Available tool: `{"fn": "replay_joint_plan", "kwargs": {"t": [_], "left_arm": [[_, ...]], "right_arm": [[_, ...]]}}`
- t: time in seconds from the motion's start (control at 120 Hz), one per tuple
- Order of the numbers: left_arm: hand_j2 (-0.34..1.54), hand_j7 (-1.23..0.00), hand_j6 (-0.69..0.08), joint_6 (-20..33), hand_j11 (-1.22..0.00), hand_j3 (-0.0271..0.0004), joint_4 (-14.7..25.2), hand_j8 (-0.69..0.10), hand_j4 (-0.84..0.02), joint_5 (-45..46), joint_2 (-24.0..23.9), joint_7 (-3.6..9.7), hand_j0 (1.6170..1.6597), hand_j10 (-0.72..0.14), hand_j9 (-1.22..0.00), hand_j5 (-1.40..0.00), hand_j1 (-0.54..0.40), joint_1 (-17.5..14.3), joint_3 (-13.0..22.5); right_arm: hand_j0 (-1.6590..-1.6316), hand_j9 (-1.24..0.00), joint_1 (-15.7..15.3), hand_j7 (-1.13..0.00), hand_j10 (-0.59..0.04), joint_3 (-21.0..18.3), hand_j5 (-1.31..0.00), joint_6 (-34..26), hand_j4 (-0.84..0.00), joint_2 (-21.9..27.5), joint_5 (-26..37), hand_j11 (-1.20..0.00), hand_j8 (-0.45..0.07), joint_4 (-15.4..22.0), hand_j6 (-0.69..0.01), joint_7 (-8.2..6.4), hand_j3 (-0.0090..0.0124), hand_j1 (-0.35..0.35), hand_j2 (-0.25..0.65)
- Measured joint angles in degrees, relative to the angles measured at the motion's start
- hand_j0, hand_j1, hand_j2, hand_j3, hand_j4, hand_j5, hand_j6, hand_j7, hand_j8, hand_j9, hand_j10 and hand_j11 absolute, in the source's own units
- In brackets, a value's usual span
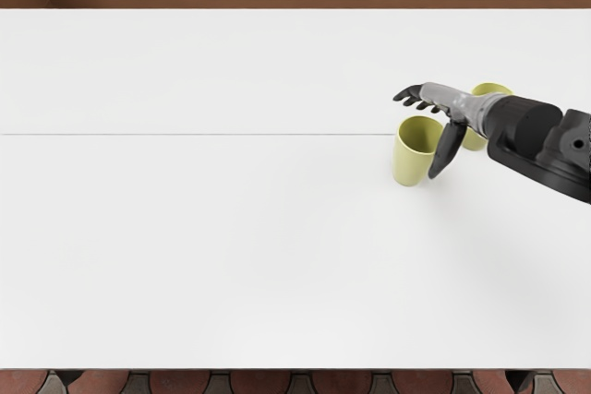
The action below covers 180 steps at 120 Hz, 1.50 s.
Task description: Pick up cup and place in cup with right hand
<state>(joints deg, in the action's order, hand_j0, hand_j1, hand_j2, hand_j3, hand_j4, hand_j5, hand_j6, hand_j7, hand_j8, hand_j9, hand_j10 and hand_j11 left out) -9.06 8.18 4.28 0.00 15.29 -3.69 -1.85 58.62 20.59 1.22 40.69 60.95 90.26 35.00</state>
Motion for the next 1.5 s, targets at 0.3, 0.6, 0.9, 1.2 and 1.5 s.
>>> {"fn": "replay_joint_plan", "kwargs": {"t": [0.3, 0.6, 0.9, 1.2, 1.5], "left_arm": [[0.00, 0.00, 0.000, 0.0, 0.00, 0.0000, 0.0, 0.000, 0.000, 0.0, 0.0, 0.00, 1.6581, 0.000, 0.00, 0.00, 0.349, 0.0, 0.0], [0.00, 0.00, 0.000, 0.0, 0.00, 0.0000, 0.0, 0.000, 0.000, 0.0, 0.0, 0.00, 1.6581, 0.000, 0.00, 0.00, 0.349, 0.0, 0.0], [0.00, 0.00, 0.000, 0.0, 0.00, -0.0001, 0.0, 0.000, 0.000, 0.0, 0.0, 0.00, 1.6581, 0.000, 0.00, 0.00, 0.349, 0.0, 0.0], [0.00, 0.00, 0.000, 0.0, 0.00, -0.0001, 0.0, 0.000, 0.000, 0.0, 0.0, 0.00, 1.6581, 0.000, 0.00, 0.00, 0.349, 0.0, 0.0], [0.00, 0.00, 0.000, 0.0, 0.00, 0.0000, 0.0, 0.000, 0.000, 0.0, 0.0, 0.00, 1.6581, 0.000, 0.00, 0.00, 0.349, 0.0, 0.0]], "right_arm": [[-1.6580, -0.31, -0.2, -0.31, -0.240, -0.1, -0.31, -0.9, -0.241, -1.6, 1.7, -0.31, -0.242, -1.3, -0.243, 0.00, 0.0000, -0.066, -0.045], [-1.6580, -0.36, -1.1, -0.36, -0.282, -0.1, -0.36, -1.3, -0.282, -1.9, 1.8, -0.36, -0.283, -1.4, -0.284, 0.00, 0.0000, -0.017, -0.053], [-1.6580, -0.46, -1.2, -0.46, -0.355, -0.1, -0.45, -1.2, -0.359, -1.8, 1.4, -0.46, -0.307, -1.4, -0.358, 0.00, 0.0000, 0.068, -0.065], [-1.6576, -0.53, -1.2, -0.53, -0.374, 0.4, -0.53, -0.9, -0.412, -1.7, 0.9, -0.53, -0.331, -1.4, -0.422, -0.01, 0.0000, 0.086, 0.061], [-1.6575, -0.56, -0.1, -0.55, -0.386, 1.7, -0.56, 0.8, -0.423, -0.4, -3.6, -0.56, -0.335, -1.3, -0.433, 0.00, -0.0002, 0.092, 0.110]]}}
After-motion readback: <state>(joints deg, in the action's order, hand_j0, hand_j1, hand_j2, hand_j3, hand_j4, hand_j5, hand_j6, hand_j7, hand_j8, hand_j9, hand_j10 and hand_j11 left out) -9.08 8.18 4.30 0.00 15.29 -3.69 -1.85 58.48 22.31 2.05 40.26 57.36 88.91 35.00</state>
